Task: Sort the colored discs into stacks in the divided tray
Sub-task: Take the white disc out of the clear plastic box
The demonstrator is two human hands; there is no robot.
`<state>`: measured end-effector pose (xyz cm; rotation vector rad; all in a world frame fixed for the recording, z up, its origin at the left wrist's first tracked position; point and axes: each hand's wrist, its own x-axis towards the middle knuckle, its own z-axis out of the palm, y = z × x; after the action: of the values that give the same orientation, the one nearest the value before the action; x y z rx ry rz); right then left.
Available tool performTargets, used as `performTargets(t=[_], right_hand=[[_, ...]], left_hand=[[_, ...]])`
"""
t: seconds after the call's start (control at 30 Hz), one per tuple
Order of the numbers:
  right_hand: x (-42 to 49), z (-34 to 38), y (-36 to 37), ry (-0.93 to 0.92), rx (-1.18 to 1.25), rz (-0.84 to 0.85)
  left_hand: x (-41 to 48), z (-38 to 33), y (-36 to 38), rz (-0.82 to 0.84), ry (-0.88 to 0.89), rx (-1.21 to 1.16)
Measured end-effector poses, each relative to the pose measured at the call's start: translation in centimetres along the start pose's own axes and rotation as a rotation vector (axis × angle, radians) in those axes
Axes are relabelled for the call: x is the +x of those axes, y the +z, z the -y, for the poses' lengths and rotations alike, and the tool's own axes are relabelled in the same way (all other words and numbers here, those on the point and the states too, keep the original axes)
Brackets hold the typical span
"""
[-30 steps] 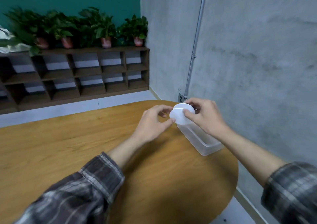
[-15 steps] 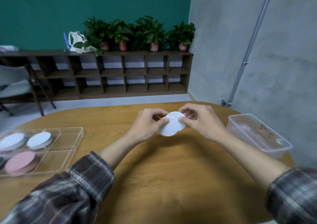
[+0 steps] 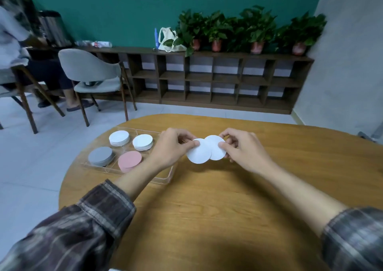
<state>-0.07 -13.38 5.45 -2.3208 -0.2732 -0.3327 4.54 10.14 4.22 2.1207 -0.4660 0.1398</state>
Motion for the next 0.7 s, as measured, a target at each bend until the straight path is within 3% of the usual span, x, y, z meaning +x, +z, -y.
performTargets(t=[0.43,0.7], right_hand=[[10.1,4.7,13.0,0.104,0.135,0.078],[16.1,6.0,19.5,0.225,0.170,0.177]], left_hand=[[0.8,12.0,-13.3,-0.320,-0.307,-0.069],[3.9,17.5,-17.2,-0.352,-0.424,-0.001]])
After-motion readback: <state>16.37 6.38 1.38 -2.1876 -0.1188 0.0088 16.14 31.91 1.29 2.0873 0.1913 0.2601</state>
